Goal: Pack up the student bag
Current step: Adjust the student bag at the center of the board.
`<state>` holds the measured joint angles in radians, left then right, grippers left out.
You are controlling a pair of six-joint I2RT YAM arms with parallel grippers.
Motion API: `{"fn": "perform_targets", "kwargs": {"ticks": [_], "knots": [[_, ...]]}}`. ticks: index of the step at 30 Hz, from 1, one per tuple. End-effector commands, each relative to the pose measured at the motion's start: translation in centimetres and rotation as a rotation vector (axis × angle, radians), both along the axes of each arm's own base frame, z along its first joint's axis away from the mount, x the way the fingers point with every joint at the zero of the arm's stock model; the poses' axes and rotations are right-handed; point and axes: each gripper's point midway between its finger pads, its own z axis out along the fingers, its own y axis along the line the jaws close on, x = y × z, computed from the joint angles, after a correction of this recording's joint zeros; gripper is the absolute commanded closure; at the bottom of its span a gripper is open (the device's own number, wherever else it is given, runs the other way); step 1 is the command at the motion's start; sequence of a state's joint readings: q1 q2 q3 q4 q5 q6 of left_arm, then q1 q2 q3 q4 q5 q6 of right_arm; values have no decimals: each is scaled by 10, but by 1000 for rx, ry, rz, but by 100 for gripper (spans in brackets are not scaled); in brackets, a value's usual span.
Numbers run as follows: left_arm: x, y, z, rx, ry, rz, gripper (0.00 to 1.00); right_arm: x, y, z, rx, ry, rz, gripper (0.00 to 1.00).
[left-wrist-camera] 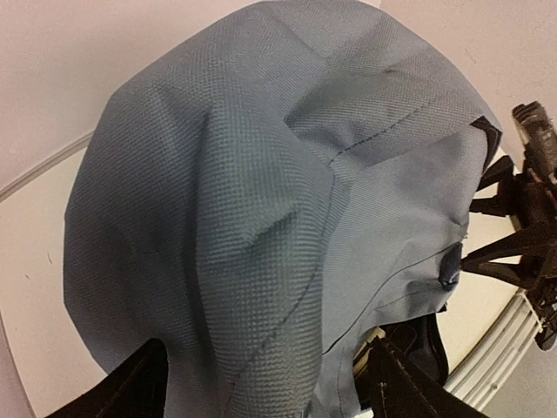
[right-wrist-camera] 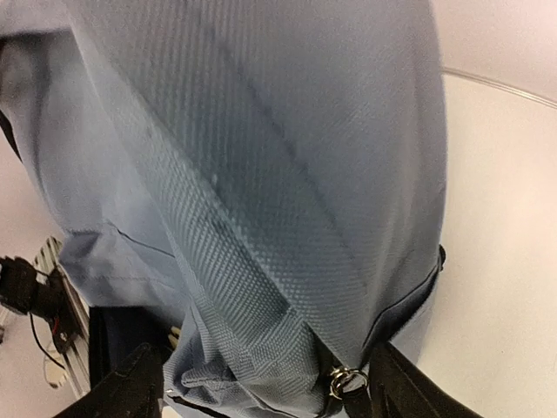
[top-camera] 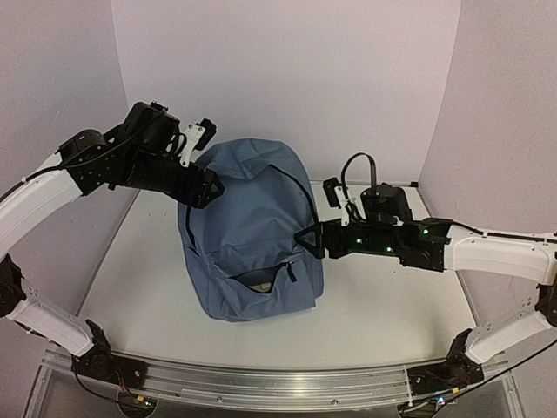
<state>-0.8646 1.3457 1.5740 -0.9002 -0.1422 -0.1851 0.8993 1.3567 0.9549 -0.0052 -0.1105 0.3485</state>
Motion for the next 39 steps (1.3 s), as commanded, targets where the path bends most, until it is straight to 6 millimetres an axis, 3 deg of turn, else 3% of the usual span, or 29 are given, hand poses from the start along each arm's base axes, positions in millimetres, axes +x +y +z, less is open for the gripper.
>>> {"fn": "perform_targets", "kwargs": {"ticks": [1,3,5,6,8,9,12,13,20,24,28,34,39], "knots": [[-21,1,9,-105,138,22,12,9,19,19,-16,-86,76,34],[-23,9,-7,-80,173,64,12,14,21,22,-16,-94,69,50],[-21,19,-28,-26,197,122,21,17,23,27,-3,-97,56,71],[-19,23,-36,2,203,144,31,18,23,29,10,-100,51,81],[-9,28,-50,53,189,194,62,15,26,35,50,-108,67,90],[-3,26,-50,54,170,203,72,13,26,39,82,-113,67,94],[16,12,-44,35,99,197,96,12,18,45,146,-121,27,100],[23,5,-39,18,68,190,99,13,14,48,168,-128,1,100],[84,-32,-7,-42,-140,143,100,1,-2,62,283,-154,-23,100],[120,-42,17,-127,-272,98,100,-4,-6,57,290,-159,-42,100],[153,-54,37,-172,-408,37,100,-8,4,47,231,-177,-93,100],[203,-46,52,-233,-487,50,100,-11,20,50,244,-174,-135,100],[214,-48,55,-299,-491,1,100,-6,28,59,293,-162,-152,100]]}}
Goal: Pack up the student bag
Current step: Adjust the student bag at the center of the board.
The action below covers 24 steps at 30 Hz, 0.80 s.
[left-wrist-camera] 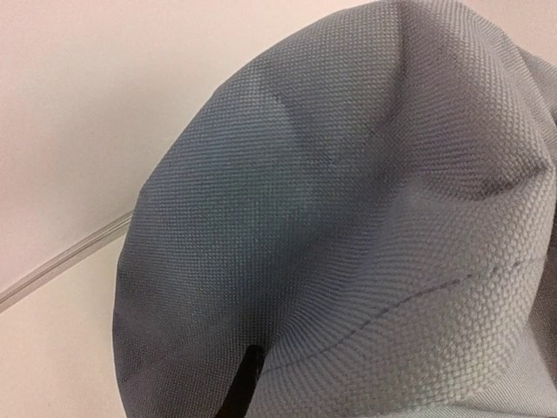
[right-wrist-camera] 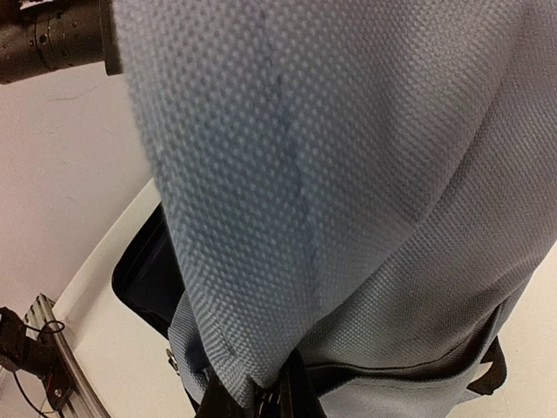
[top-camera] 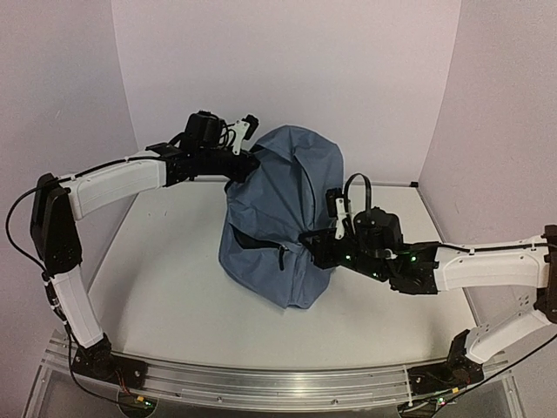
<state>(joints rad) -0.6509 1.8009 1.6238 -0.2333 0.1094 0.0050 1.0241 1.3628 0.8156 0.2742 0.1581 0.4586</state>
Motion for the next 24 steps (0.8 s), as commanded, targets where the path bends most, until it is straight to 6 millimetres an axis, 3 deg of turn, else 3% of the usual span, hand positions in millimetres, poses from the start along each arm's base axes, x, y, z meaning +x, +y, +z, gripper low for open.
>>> {"fn": "perform_targets", "kwargs": {"ticks": [1,2,6,9,12,19,24], "knots": [[43,32,100,-174,-255,94,99,-1,21,63,168,-89,9,100],[37,33,101,-189,-219,88,95,-1,23,63,163,-86,6,100],[4,41,105,-235,-74,59,46,1,28,60,157,-72,-13,100],[-25,49,94,-222,104,52,22,2,33,62,174,-61,-20,100],[-55,66,80,-217,241,85,16,7,35,59,175,-53,-48,100],[-131,99,50,-189,439,84,15,19,40,56,176,-43,-97,100],[-196,86,5,-126,633,-96,31,23,45,56,185,-36,-110,100]]}}
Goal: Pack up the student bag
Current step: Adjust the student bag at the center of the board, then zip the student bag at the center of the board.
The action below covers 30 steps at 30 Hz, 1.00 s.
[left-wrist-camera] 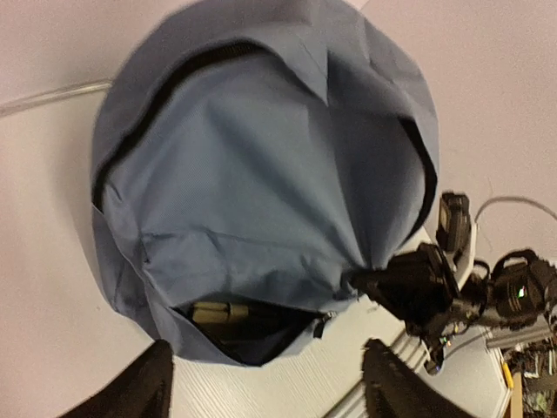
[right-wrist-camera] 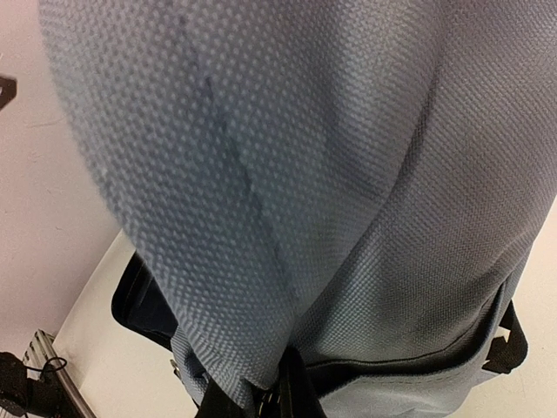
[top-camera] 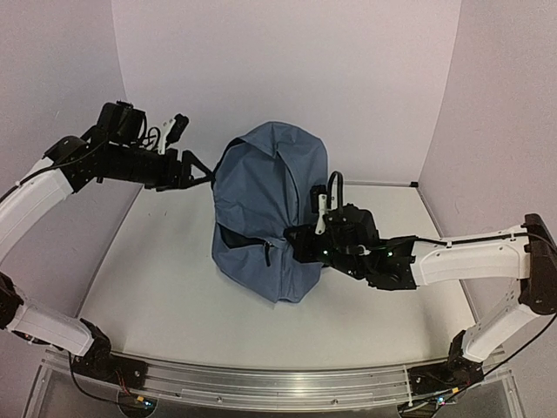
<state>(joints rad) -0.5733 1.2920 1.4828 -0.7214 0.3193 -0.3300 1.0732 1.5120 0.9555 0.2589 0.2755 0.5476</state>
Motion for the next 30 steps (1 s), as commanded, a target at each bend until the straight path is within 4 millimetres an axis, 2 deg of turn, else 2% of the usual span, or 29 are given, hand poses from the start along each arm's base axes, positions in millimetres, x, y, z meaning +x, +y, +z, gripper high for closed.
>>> {"fn": "perform_targets", "kwargs": {"ticks": [1,3,4,5,9,15,20,23,30], "knots": [[-71,-23,-63,23,262,-234,33,9,17,57,162,-75,-20,100],[-100,-42,-56,-81,260,-368,38,10,22,57,165,-72,-15,100],[-108,-49,-53,-115,255,-397,42,11,23,59,169,-71,-14,100],[-112,-54,-50,-142,248,-412,44,12,24,59,171,-70,-15,100],[-118,-74,-57,-146,245,-425,50,14,29,60,177,-68,-17,100],[-102,-88,-73,-112,174,-353,62,15,28,65,202,-62,-31,100],[-86,-96,-100,-54,166,-271,65,15,29,67,207,-63,-29,100],[-79,-104,-115,-22,183,-257,71,14,29,67,207,-63,-28,100],[-59,-110,-143,68,187,-175,72,13,33,67,212,-56,-11,100]]}}
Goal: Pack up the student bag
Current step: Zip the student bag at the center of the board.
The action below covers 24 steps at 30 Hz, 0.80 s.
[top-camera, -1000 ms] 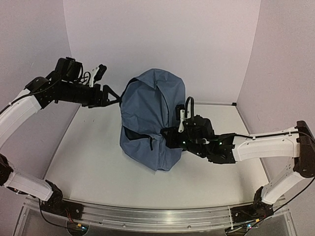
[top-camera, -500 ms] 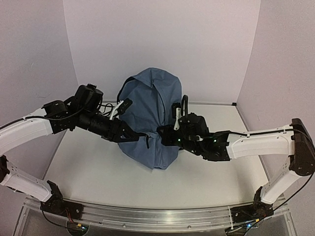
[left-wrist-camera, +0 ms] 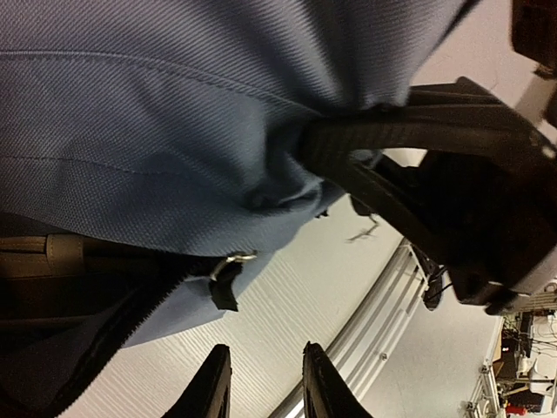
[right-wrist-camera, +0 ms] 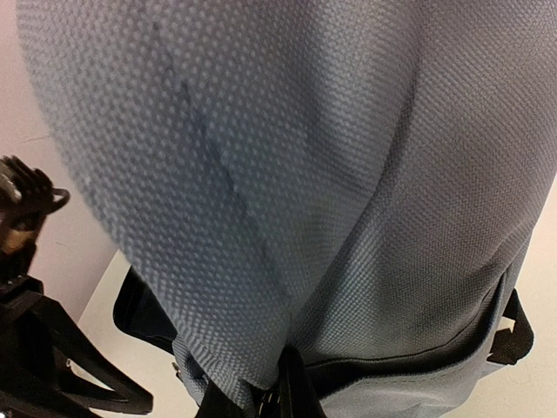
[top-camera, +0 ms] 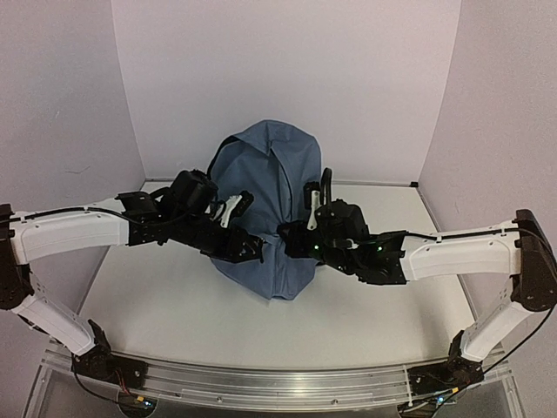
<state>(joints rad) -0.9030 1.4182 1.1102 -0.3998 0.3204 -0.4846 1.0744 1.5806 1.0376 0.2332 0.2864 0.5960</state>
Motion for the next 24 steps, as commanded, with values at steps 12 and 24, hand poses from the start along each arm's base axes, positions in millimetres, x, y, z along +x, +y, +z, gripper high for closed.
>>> {"fn": "perform_targets", "kwargs": {"ticks": [12,24], "knots": [[35,-19,-2,12,-76,81,66,2,18,61,183,-82,17,100],[45,-26,7,-74,-104,132,84,2,17,50,166,-69,10,100]]}}
